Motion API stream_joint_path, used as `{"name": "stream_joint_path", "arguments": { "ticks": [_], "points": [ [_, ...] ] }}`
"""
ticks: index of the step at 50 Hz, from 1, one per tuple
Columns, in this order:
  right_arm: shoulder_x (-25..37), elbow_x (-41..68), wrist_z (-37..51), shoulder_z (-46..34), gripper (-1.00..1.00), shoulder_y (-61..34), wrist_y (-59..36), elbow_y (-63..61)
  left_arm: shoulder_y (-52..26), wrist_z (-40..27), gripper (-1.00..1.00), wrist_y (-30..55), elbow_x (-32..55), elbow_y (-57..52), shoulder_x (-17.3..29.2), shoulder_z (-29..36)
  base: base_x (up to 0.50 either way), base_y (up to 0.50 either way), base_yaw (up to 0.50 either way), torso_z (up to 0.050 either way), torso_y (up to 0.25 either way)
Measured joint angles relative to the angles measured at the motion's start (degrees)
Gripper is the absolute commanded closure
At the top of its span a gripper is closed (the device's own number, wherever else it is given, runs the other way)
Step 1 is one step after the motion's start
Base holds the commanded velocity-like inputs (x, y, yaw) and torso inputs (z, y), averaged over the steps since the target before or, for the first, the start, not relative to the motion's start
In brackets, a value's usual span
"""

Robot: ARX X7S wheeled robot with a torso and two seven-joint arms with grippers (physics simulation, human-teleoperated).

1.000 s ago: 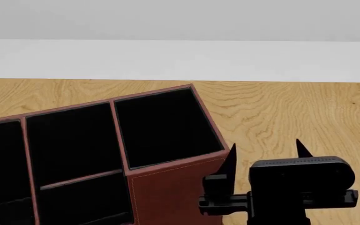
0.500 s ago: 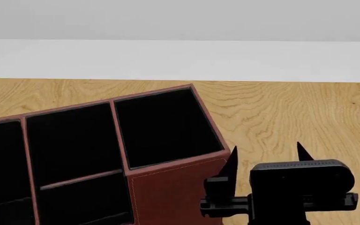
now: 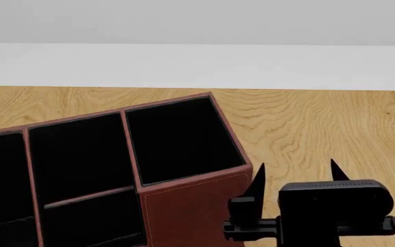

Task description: Pick up the book and place it in the front compartment of the caddy.

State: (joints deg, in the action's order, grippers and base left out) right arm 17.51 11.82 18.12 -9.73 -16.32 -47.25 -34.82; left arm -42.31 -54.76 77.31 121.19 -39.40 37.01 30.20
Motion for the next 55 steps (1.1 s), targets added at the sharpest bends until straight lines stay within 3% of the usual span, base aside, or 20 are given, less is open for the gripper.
{"name": "stream_joint_path", "arguments": {
  "ticks": [55],
  "points": [
    [1.1, 1.4, 0.5, 1.7, -1.0, 1.6, 3.0, 1.8, 1.9, 8.7, -1.0, 4.7, -12.1, 5.3, -5.0, 6.7, 0.0, 0.0, 0.0, 0.0, 0.0]
  ]
}}
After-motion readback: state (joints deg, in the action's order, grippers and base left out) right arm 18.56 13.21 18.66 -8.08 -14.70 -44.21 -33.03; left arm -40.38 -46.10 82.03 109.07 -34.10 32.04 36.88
